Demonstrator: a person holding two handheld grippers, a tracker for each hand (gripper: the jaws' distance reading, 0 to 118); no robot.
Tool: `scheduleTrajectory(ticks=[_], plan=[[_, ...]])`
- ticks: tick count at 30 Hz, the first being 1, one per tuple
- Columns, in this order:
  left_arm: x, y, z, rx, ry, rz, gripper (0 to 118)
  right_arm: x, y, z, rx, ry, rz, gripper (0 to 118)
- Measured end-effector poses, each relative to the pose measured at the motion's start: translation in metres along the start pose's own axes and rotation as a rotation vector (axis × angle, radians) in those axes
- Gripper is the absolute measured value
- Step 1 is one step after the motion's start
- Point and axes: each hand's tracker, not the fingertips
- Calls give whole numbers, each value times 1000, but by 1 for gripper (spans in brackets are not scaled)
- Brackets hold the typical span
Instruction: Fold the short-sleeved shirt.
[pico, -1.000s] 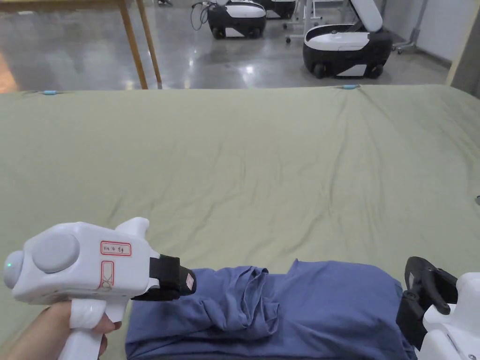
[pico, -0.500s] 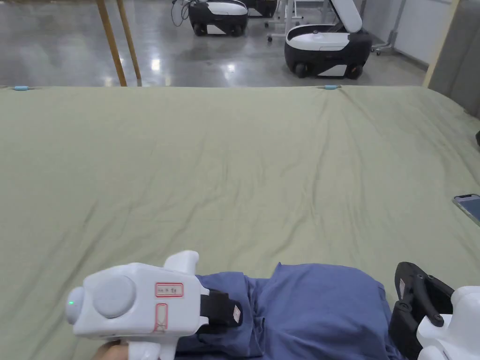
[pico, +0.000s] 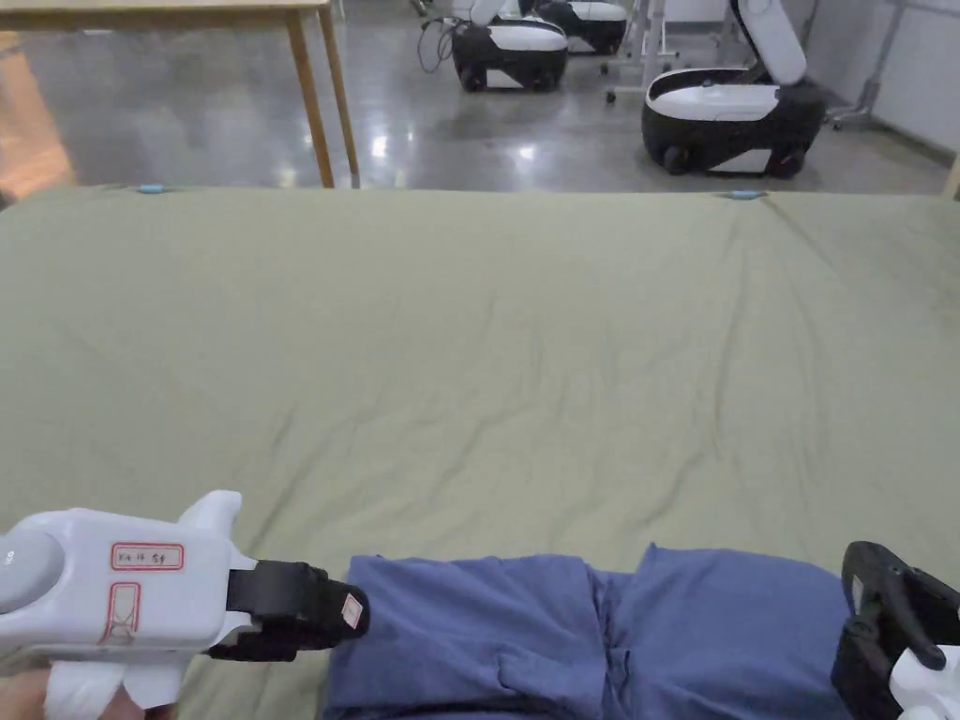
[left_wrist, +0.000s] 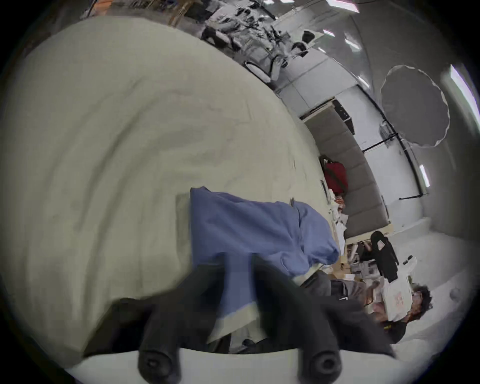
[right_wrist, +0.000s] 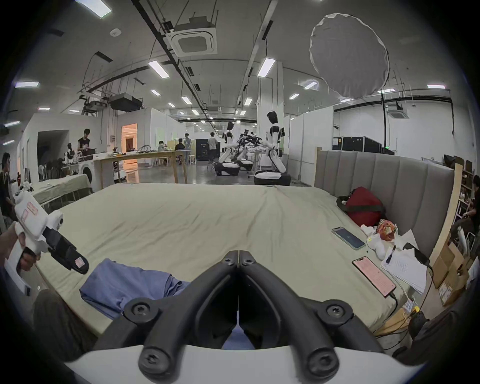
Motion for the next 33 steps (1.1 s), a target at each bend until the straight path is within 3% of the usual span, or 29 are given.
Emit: scheduleTrajectory(ticks=[1,2,4,10,11,12,13,14,20,27,30,33], plan=[[-4,2,-7,-7,-16,13,108,-1,0,1,-1,0,2,1],[-10,5,-18,-46,-50,34,117,-2,1,1,-4,4,2,1],[-18,9,-30,-67,-103,105,111,-2,0,1,-1,8,0,1],[-36,24,-52,-88,-183,139,110,-2,-2,0,-10,17,7,1],[-33,21,-53,-100,-200,143,108,-2,-3,-1,-12,16,3,1],[-34,21,-56,-107,-203,150,97,-2,-3,-1,-12,14,0,1],[-32,19,-59,-107,-171,149,57,-1,-2,-1,-11,13,-5,1],[-31,16,-64,-120,-64,112,8,-1,-2,-1,-8,9,-9,1],[-32,15,-13,-47,-134,143,9,2,9,-2,17,1,-5,1],[-37,14,116,96,105,65,9,-1,15,-12,37,31,0,1],[-18,22,132,110,216,14,9,-2,16,-17,41,36,7,1],[15,26,120,100,222,-35,9,-1,16,-17,48,26,2,1]])
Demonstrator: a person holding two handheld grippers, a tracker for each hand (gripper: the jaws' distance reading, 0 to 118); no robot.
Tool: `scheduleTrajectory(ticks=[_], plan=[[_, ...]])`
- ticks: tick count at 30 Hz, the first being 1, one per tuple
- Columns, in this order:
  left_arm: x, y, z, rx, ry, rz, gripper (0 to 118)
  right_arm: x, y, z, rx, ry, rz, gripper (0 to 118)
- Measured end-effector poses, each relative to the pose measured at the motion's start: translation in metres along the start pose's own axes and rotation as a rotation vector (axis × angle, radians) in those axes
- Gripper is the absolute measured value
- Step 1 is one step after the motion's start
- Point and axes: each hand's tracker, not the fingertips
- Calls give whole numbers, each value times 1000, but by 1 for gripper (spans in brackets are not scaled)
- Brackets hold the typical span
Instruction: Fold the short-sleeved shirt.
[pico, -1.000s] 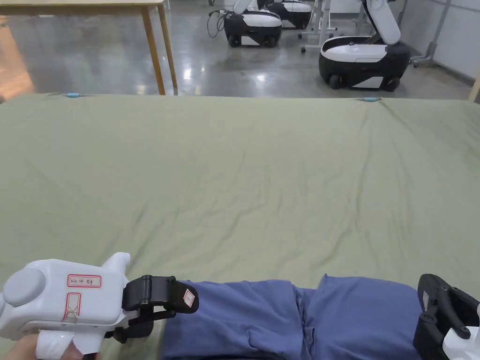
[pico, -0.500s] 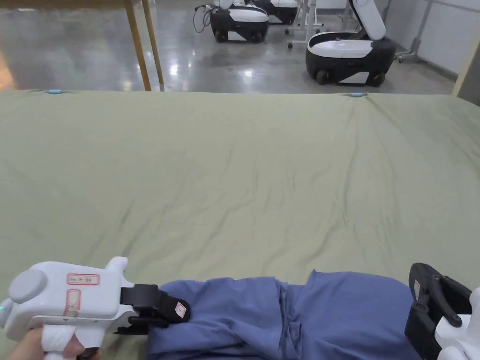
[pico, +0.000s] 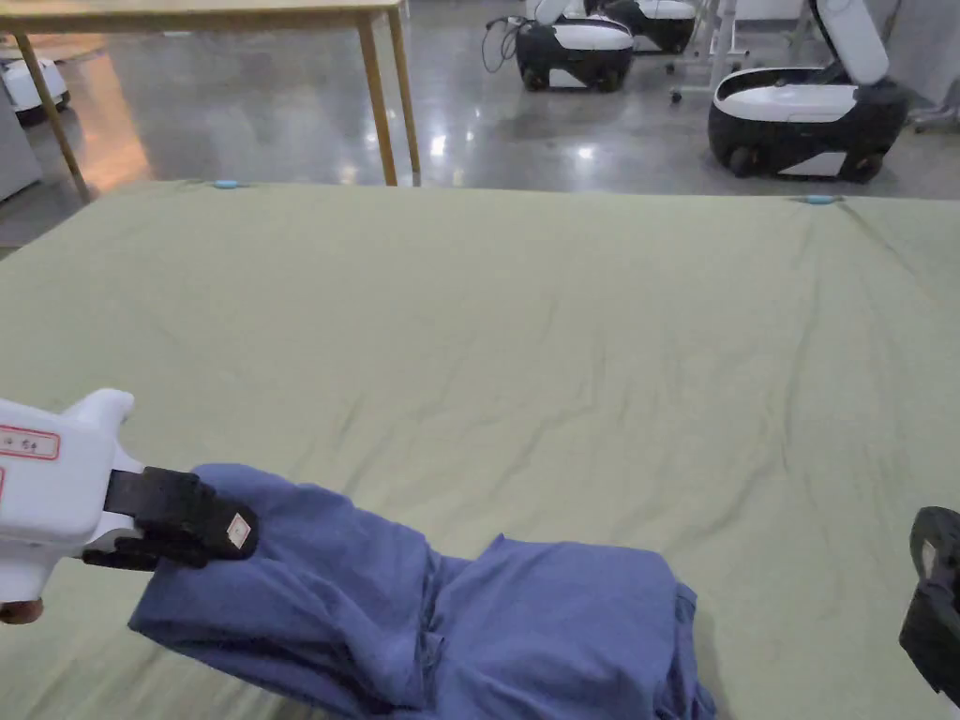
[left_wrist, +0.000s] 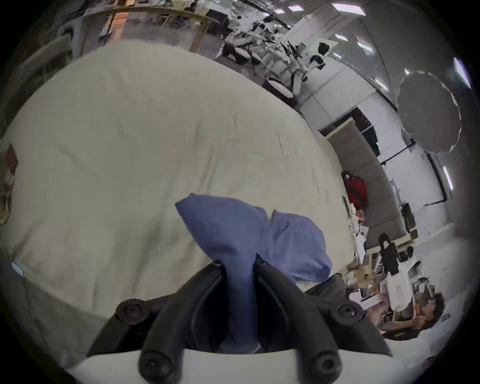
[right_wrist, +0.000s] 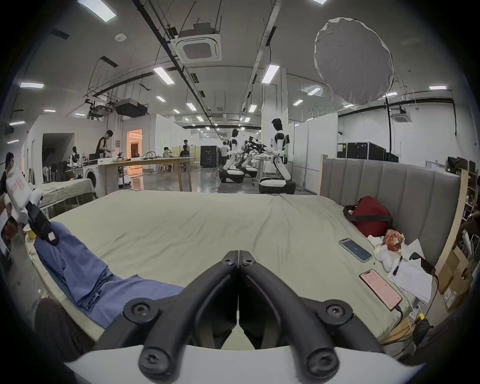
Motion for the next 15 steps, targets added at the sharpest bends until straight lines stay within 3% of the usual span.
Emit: scheduleTrajectory(ticks=[15], plan=[[189,-26,-147,-140,42,-219,9,37,-2,13,7,-68,-42,1]])
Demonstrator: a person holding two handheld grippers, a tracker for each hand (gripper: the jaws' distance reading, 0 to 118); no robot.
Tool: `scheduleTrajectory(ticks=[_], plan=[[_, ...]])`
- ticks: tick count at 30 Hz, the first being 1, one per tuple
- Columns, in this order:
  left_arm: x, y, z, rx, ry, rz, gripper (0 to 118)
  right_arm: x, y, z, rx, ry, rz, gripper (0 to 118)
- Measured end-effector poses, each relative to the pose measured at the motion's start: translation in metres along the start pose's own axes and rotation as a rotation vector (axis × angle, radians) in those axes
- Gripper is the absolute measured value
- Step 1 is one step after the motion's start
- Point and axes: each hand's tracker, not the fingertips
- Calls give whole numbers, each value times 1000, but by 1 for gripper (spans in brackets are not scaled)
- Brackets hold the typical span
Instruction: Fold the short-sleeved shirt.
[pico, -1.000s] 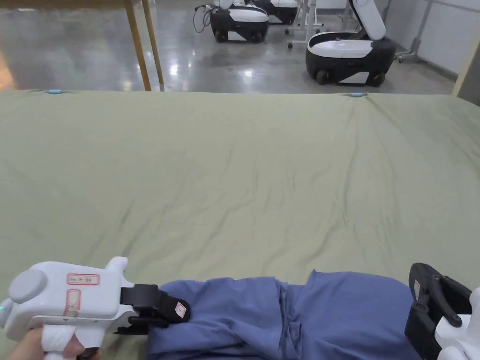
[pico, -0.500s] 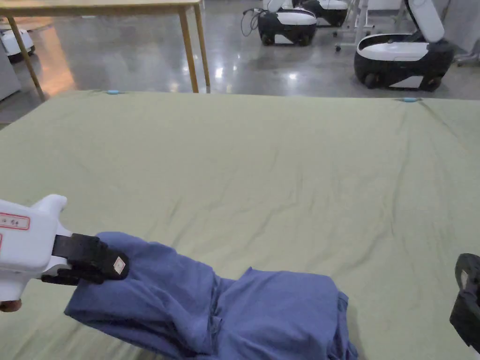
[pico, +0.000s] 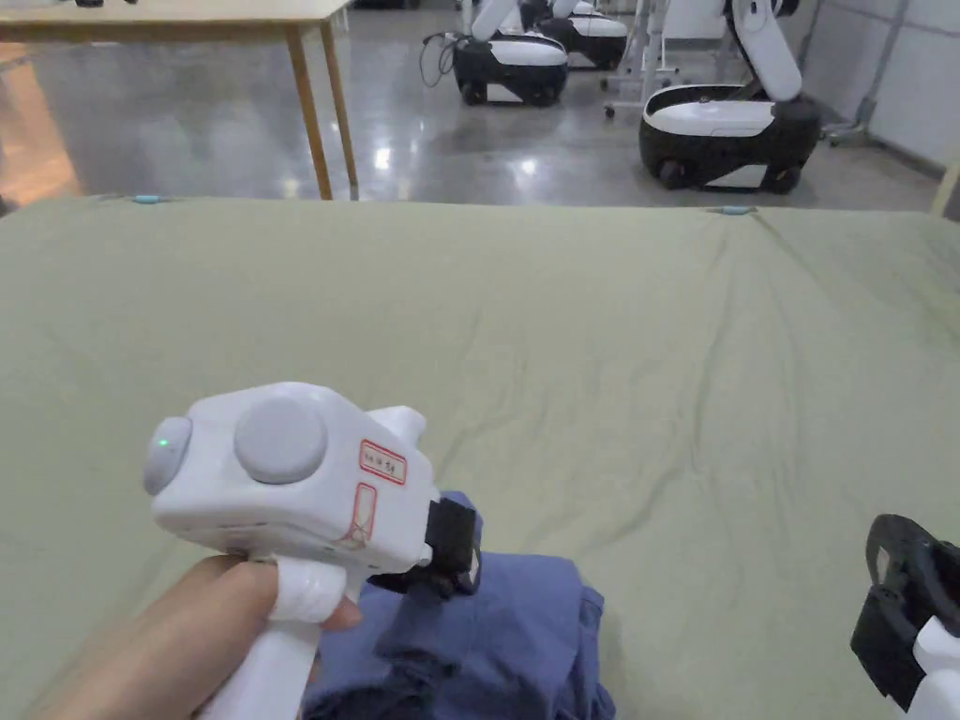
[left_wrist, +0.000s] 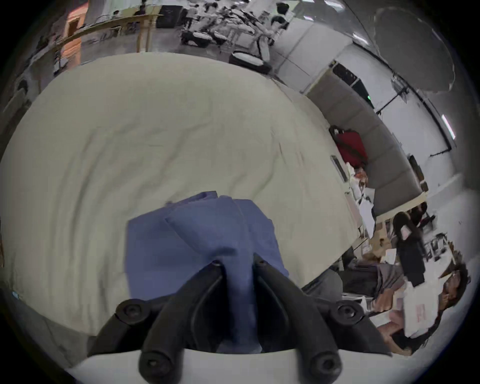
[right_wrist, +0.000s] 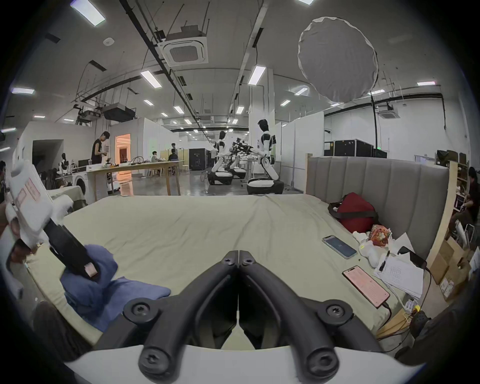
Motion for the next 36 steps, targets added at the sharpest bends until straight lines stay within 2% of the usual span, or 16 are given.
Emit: scheduleTrajectory(ticks=[1,2,4,5,8,9,10,12,14,15,20,26,30,33,35,36], plan=[[6,0,-11,-4,3,-10,14,3,0,0,-2,-5,-4,1],[10,0,-21,-9,-16,-16,35,6,-1,1,-8,-15,-9,1],[16,1,-32,-35,-113,-5,116,11,-3,2,-14,-22,-13,1],[14,0,-30,-9,-170,14,118,14,-5,2,-21,-30,-11,1],[4,-1,-9,59,-169,32,114,20,-9,2,-39,-39,-20,1],[-5,-4,2,103,-176,65,108,21,-10,1,-45,-37,-30,1],[-13,-7,11,130,-199,71,81,22,-11,0,-48,-34,-38,1],[-27,-14,28,205,-219,105,0,22,-13,-1,-51,-31,-47,1],[-37,-19,26,252,-220,92,0,20,-15,-4,-58,-23,-44,1],[-34,-23,22,203,-218,86,0,18,-16,-5,-62,-20,-42,1],[-22,-31,-32,65,-445,136,0,12,-20,-5,-86,-5,-37,1],[-29,-50,-118,-94,-395,202,0,10,-25,-3,-129,3,-25,1],[-40,-49,-117,-90,-435,213,0,5,-31,-8,-181,57,-35,1],[-41,-41,-82,-43,-442,159,0,-11,-25,-22,-232,183,-36,1],[-51,-38,-45,28,-447,144,0,-23,-16,-36,-290,365,-75,1],[-61,-38,-27,67,-446,140,0,-31,-13,-48,-334,505,-129,1]])
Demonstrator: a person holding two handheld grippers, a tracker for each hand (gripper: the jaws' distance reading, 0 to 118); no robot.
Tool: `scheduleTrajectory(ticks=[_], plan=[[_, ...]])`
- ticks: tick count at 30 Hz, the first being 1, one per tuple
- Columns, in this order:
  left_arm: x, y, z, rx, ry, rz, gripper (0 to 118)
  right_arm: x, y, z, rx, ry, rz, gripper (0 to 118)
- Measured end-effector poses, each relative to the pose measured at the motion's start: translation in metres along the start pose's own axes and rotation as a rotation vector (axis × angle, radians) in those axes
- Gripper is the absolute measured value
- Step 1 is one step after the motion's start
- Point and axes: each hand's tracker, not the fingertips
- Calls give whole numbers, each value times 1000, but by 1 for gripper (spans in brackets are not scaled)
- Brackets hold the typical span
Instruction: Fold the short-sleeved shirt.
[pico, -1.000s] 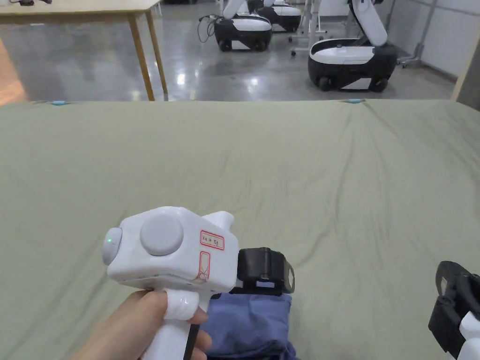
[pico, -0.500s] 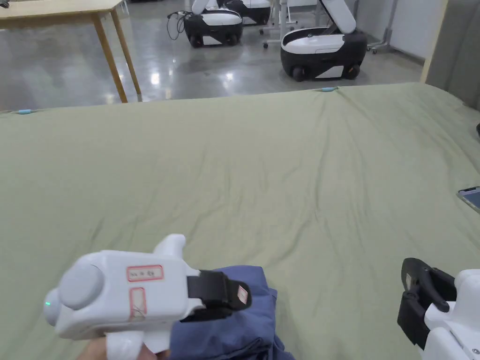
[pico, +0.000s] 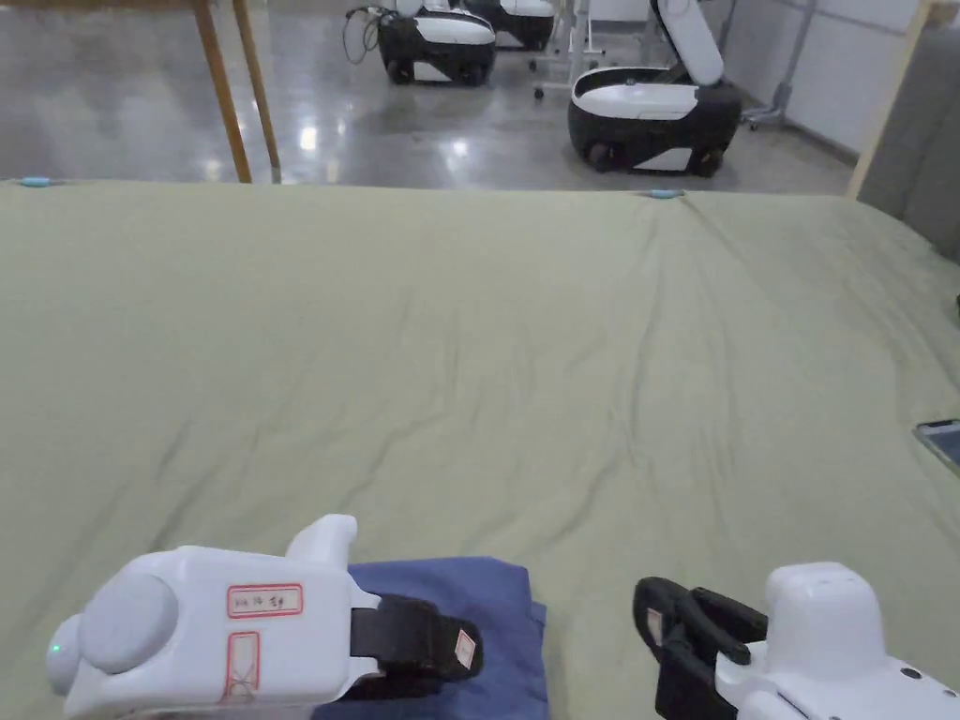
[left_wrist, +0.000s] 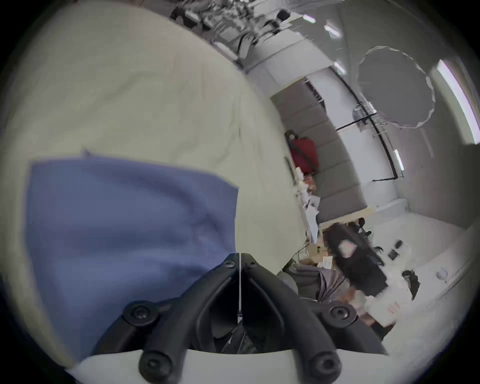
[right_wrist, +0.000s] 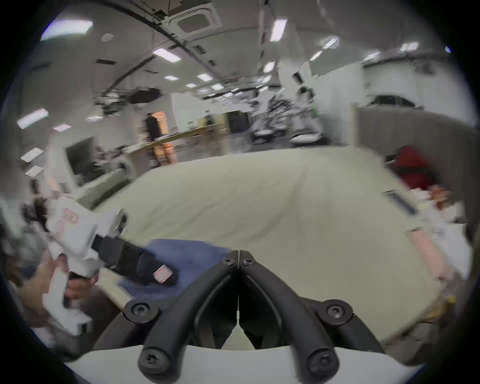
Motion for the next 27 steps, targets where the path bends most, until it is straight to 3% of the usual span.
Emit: scheduleTrajectory(ticks=[1,2,4,6,10,12,13,15,16,17,18,19,20,24,25,26,27], plan=[[-3,1,16,24,13,0,0,1,5,-13,-46,123,-57,1],[-8,3,34,51,38,4,0,5,10,-34,-117,267,-178,1],[-18,3,63,70,119,3,0,14,10,-75,-230,482,-340,1],[-36,1,83,91,204,14,0,21,6,-114,-341,572,-401,1],[-73,2,96,46,246,66,0,43,-20,-159,-465,613,-562,1],[-94,7,96,32,226,95,0,64,-41,-171,-504,563,-648,1],[-99,8,95,32,208,105,0,73,-49,-174,-505,594,-682,1],[-108,11,89,22,114,122,6,93,-64,-181,-493,695,-844,1],[-112,13,85,9,78,139,9,93,-66,-177,-469,703,-853,1],[-117,16,80,-10,41,157,18,92,-66,-174,-465,697,-826,1],[-121,18,73,-16,10,180,49,91,-66,-173,-464,695,-803,1],[-125,18,60,-47,2,184,100,91,-66,-173,-464,696,-801,1],[-127,20,53,-62,-33,198,108,92,-66,-174,-465,699,-810,1],[-134,24,22,-74,-106,204,106,92,-68,-175,-470,706,-831,1],[-134,26,21,-50,-133,224,100,89,-65,-173,-469,703,-830,1],[-134,28,21,-45,-129,231,81,87,-63,-171,-469,692,-827,1],[-133,28,20,-41,-58,221,44,87,-61,-168,-466,685,-821,1]])
